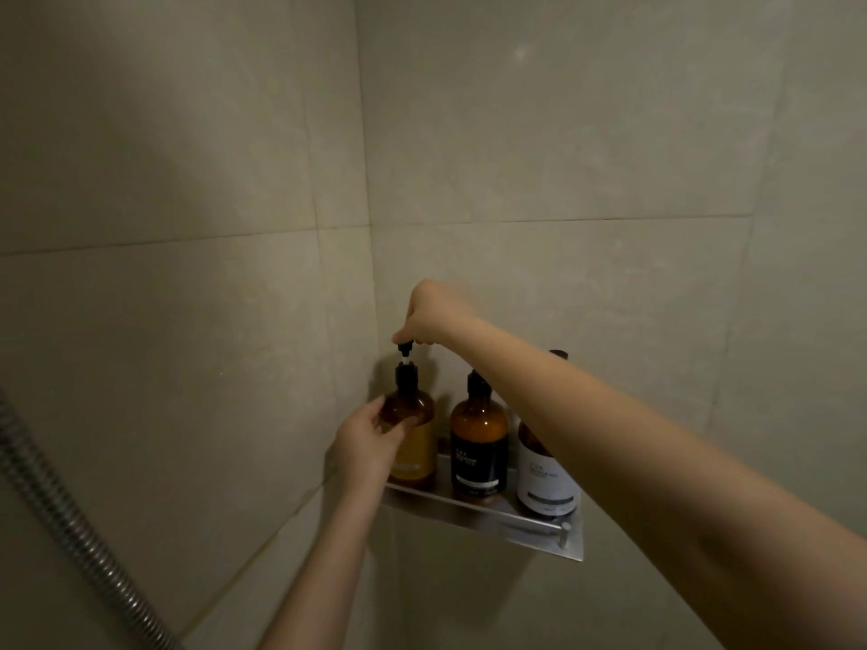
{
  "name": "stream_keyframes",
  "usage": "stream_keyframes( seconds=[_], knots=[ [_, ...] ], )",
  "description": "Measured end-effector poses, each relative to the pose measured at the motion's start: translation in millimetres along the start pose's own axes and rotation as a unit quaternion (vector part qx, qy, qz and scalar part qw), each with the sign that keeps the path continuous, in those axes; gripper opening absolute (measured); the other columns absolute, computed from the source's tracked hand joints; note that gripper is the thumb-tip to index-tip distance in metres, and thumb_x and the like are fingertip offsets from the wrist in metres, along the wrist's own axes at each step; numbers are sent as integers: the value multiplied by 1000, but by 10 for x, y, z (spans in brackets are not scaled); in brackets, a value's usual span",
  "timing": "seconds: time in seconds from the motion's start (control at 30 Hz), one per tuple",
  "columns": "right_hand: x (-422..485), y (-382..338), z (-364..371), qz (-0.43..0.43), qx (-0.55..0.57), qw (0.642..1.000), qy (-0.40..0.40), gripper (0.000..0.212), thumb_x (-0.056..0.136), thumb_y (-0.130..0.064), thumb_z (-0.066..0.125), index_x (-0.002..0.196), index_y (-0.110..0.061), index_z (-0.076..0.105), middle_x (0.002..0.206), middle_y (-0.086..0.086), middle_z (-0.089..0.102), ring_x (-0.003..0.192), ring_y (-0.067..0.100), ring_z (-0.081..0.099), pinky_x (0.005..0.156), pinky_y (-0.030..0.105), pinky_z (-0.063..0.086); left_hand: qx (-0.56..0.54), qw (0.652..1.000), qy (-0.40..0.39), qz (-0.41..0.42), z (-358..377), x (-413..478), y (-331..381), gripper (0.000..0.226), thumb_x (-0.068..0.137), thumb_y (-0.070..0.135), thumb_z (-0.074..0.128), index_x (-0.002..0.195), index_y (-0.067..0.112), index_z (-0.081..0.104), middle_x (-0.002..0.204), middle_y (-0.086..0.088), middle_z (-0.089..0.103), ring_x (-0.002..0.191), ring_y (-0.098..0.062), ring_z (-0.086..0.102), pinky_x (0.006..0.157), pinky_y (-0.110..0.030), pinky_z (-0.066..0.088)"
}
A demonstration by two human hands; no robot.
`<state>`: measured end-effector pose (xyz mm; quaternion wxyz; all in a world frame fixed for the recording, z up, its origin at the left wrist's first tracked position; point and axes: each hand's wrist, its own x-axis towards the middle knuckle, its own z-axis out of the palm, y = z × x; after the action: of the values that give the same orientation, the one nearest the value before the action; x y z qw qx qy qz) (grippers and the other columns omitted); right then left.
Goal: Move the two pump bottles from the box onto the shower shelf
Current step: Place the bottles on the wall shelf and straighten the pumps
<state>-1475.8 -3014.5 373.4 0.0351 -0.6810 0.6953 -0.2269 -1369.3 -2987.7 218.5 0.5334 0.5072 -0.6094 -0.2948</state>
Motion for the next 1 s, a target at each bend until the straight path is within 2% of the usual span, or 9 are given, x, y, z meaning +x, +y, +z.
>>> stream_keyframes(
  seconds=[0.13, 0.23, 0.3, 0.4, 0.5, 0.63, 0.77, 0.87, 1.0],
  knots=[
    [30, 12, -15, 0, 29, 999, -16, 24, 75, -28, 76, 81, -8, 65, 74, 5, 66, 74, 21, 67, 67, 29, 57, -22, 1000, 2, -7, -3, 17, -18, 57, 74, 18, 75, 127, 12, 55, 120, -5, 66, 101, -6, 60, 78, -16, 43],
    [37, -1, -29, -5, 47, 997, -53, 28, 79, -17, 73, 102, -3, 69, 97, 12, 71, 87, 23, 69, 79, 34, 59, -25, 1000, -1, 4, 2, 12, -34, 55, 75, 17, 75, 126, 13, 56, 120, -4, 66, 88, 5, 54, 65, -2, 37],
    [13, -13, -57, -29, 52, 995, -82, 27, 81, -8, 69, 108, -7, 70, 108, 11, 68, 93, 22, 67, 78, 29, 58, -20, 1000, -1, 13, -4, 3, -40, 52, 75, 18, 75, 124, 14, 58, 118, -2, 67, 81, 12, 51, 61, -1, 35],
    [-30, 19, -103, -57, 68, 990, -110, 28, 83, 0, 64, 109, -10, 70, 114, 10, 66, 101, 22, 63, 71, 22, 54, -22, 1000, -8, 21, -11, -9, -50, 54, 76, 17, 74, 126, 13, 56, 120, -4, 65, 90, 4, 54, 71, -4, 39],
    [-48, 51, -114, -55, 81, 988, -117, 29, 84, 1, 62, 110, -11, 69, 113, 8, 65, 106, 22, 61, 75, 24, 53, -26, 999, -9, 25, -18, -15, -50, 55, 76, 16, 74, 128, 11, 55, 123, -7, 64, 98, 0, 55, 73, -2, 40],
    [-19, 62, -76, -18, 93, 992, -82, 27, 83, -15, 68, 109, -9, 68, 107, 7, 65, 99, 21, 62, 71, 25, 55, -30, 999, -16, 14, -27, -23, -55, 60, 76, 18, 74, 131, 10, 51, 128, -9, 60, 114, -14, 58, 88, -17, 42],
    [4, 37, -59, 48, 98, 991, -82, 42, 80, -28, 73, 112, -3, 63, 106, 12, 69, 89, 20, 64, 84, 31, 57, -28, 999, -15, 7, -27, -22, -45, 61, 76, 18, 74, 132, 11, 50, 129, -8, 60, 116, -15, 57, 89, -19, 41],
    [-14, 18, -87, 66, 113, 986, -99, 40, 82, -25, 72, 114, -2, 63, 111, 13, 69, 89, 19, 62, 92, 34, 54, -35, 999, -18, 4, -26, -31, -47, 62, 76, 16, 74, 132, 10, 50, 129, -10, 59, 117, -16, 56, 89, -19, 40],
    [-48, 2, -115, 74, 117, 983, -120, 36, 85, -17, 67, 117, -1, 62, 118, 15, 66, 91, 19, 60, 95, 34, 52, -37, 999, -22, 1, -27, -35, -54, 62, 76, 16, 74, 133, 10, 49, 131, -11, 58, 119, -17, 55, 90, -20, 40]
  ],
)
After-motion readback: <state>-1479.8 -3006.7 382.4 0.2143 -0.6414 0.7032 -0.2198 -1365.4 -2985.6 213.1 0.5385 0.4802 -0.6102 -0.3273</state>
